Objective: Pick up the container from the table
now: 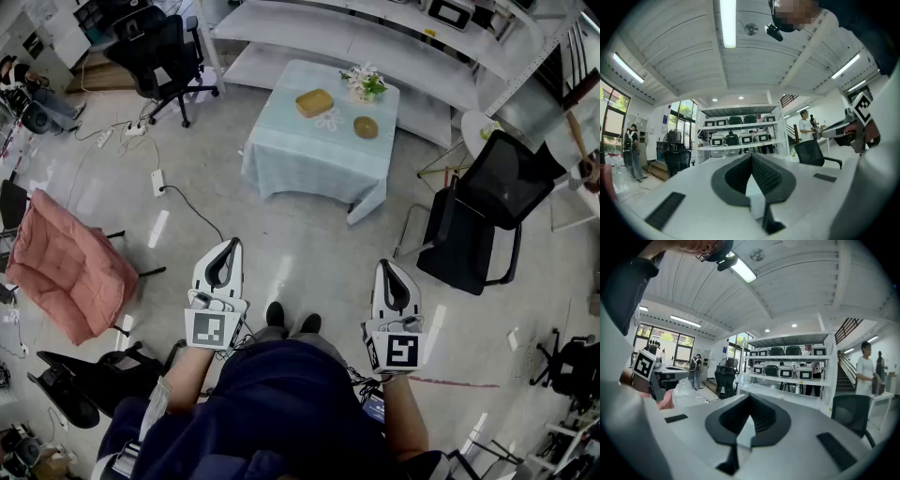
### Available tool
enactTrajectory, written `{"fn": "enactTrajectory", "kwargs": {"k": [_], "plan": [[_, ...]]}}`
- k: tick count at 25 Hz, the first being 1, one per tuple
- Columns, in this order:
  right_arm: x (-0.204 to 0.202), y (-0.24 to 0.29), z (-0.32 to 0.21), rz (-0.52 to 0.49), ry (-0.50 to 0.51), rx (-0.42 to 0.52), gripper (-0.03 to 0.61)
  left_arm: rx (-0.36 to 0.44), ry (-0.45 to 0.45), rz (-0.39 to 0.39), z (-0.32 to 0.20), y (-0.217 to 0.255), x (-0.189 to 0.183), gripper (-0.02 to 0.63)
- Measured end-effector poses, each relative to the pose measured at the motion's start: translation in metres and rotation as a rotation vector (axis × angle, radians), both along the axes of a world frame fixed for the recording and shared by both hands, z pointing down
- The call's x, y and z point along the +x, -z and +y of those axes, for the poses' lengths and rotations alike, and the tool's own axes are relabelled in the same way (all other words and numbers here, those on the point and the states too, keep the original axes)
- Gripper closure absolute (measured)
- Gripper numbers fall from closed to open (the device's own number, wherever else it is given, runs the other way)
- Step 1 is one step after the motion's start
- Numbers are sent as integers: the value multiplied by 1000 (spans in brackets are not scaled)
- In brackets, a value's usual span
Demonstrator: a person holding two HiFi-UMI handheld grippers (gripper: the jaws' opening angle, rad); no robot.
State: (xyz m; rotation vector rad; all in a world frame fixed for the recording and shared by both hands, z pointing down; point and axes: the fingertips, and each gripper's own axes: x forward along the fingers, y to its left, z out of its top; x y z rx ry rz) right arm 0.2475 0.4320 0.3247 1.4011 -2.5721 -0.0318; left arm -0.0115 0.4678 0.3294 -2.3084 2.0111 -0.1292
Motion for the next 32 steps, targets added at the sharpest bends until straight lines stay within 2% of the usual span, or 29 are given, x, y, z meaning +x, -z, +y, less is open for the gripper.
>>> {"fn": "enactTrajectory", "kwargs": {"k": [9, 12, 17, 22, 29, 32], "plan": [[-2, -1, -1, 8, -1, 0, 581, 4, 0, -9, -1, 2, -2, 611], [-3, -2, -1, 9, -1, 1, 581, 7, 6, 18, -2, 4, -2, 611], [-4, 0, -2, -22, -6, 10, 578, -9, 3, 6, -2, -1, -5, 611], [-5, 1, -5, -25, -18, 28, 575, -21, -7, 24, -2, -1, -7, 611], [-7, 1, -9, -24, -19, 26, 575, -51, -9, 4, -3, -5, -13, 612], [-8, 2, -11, -25, -10, 25, 546, -34, -23, 6, -3, -4, -12, 612]]}}
